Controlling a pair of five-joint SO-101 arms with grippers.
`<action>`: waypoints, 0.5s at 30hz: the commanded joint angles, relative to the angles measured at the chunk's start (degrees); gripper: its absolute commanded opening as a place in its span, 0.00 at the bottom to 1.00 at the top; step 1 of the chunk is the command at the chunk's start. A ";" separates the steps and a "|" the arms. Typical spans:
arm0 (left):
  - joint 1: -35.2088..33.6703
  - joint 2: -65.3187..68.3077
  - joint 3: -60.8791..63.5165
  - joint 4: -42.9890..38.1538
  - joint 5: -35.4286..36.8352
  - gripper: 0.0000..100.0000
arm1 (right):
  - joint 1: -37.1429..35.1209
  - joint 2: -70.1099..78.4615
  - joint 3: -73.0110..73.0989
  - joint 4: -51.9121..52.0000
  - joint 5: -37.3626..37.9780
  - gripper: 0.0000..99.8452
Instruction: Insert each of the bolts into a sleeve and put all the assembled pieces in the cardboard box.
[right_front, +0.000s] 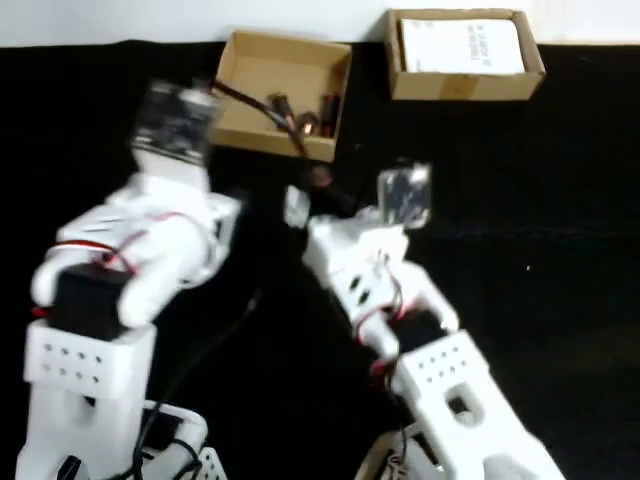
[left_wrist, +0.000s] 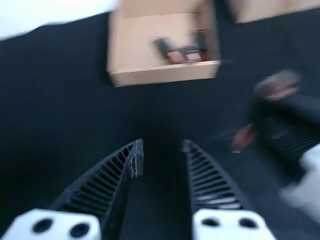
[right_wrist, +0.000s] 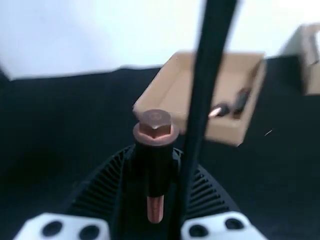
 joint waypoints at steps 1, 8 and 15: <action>-8.84 -0.66 0.40 0.88 -0.35 0.01 | 2.07 9.45 -17.54 -0.84 -0.44 0.01; -13.58 -7.52 20.35 -6.33 -0.35 0.01 | 2.51 39.60 -45.93 -1.27 -0.26 0.01; -14.73 -17.54 52.18 -34.37 -0.35 0.01 | 5.49 70.64 -78.99 -0.84 -0.26 0.01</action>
